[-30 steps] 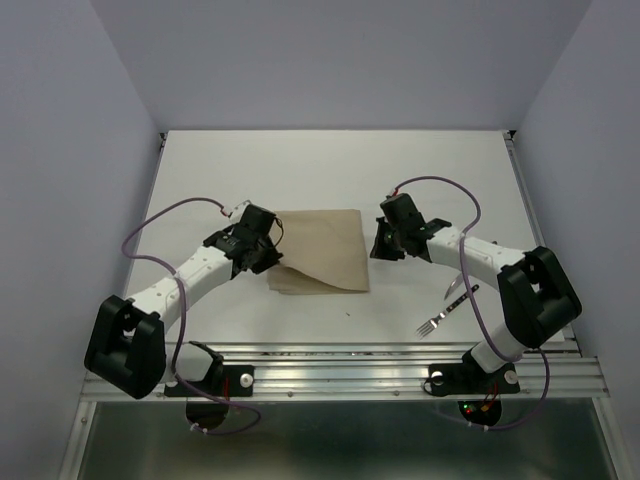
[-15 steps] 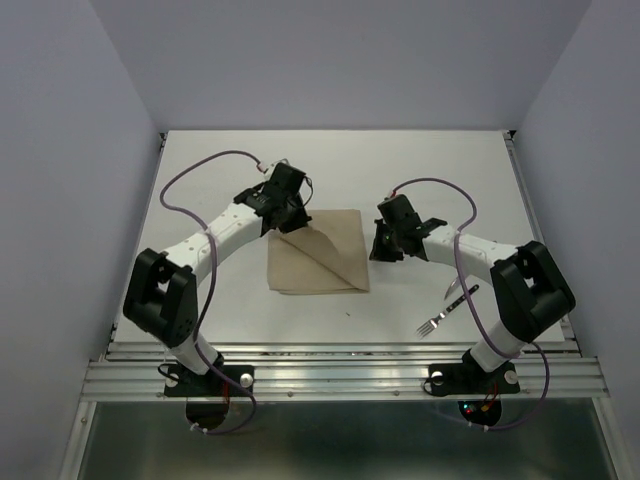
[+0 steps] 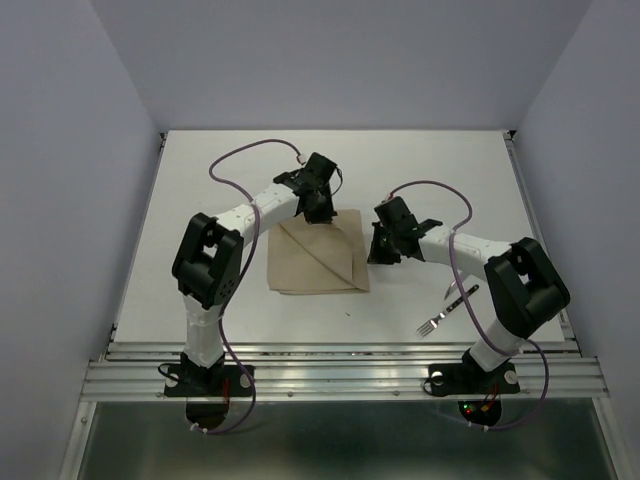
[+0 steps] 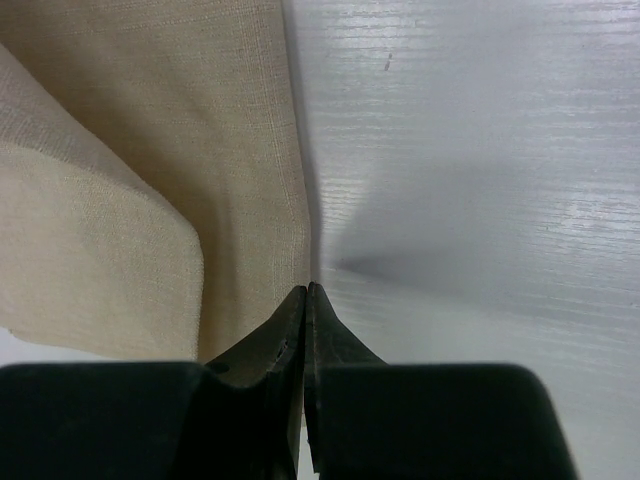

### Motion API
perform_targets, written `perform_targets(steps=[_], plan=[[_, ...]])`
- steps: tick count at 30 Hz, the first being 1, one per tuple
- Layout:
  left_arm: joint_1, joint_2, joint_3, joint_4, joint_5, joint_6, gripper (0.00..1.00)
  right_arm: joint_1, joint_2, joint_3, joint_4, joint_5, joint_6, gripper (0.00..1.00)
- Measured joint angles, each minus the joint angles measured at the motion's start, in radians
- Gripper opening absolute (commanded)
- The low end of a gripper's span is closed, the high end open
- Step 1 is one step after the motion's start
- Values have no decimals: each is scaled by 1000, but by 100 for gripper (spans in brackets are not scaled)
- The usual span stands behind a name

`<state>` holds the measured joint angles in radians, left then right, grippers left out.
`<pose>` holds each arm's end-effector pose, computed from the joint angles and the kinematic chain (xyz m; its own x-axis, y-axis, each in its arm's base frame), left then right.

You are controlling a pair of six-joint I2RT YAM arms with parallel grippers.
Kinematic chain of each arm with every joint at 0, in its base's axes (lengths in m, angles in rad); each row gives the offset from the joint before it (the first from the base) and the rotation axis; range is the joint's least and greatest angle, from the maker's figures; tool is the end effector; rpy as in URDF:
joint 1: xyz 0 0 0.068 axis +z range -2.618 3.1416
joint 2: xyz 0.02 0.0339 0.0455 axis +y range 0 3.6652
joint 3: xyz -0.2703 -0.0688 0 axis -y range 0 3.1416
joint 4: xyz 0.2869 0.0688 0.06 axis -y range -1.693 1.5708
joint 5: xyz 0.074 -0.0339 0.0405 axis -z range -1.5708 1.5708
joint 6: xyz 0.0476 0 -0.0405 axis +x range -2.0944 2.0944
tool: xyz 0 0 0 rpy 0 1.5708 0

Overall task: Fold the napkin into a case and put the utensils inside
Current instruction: Fold the top corner of the square-folded napkin at the center of the board.

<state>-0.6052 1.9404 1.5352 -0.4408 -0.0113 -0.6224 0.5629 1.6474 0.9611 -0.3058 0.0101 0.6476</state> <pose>0.3996 -0.2758 0.2166 -0.8283 -0.1358 -0.5436 0.0983 0.9199 -0.3796 0.3108 0.1955 0.1458 -0.8838 0.1556 -0.4413 0.0053 0.9463 0.3232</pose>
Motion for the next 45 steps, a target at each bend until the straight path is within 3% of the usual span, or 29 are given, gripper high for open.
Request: perform_targets(steps=[16,36,37,40,41,45], plan=[[0,144,160,-29,34,27,0,0,2,0,0,0,0,5],[0,178,165,-45,36,30,0,0,2,0,0,0,5,5],[0,178,165,-45,36,30,2,0,2,0,0,0,5,5],[0,180,168,-47,35,30,23,0,2,0,0,0,7,5],[0,183,172,-50,35,29,24,0,2,0,0,1,8,5],[0,190,177,-51,36,26,50,0,-4,0,-2,5,8,5]])
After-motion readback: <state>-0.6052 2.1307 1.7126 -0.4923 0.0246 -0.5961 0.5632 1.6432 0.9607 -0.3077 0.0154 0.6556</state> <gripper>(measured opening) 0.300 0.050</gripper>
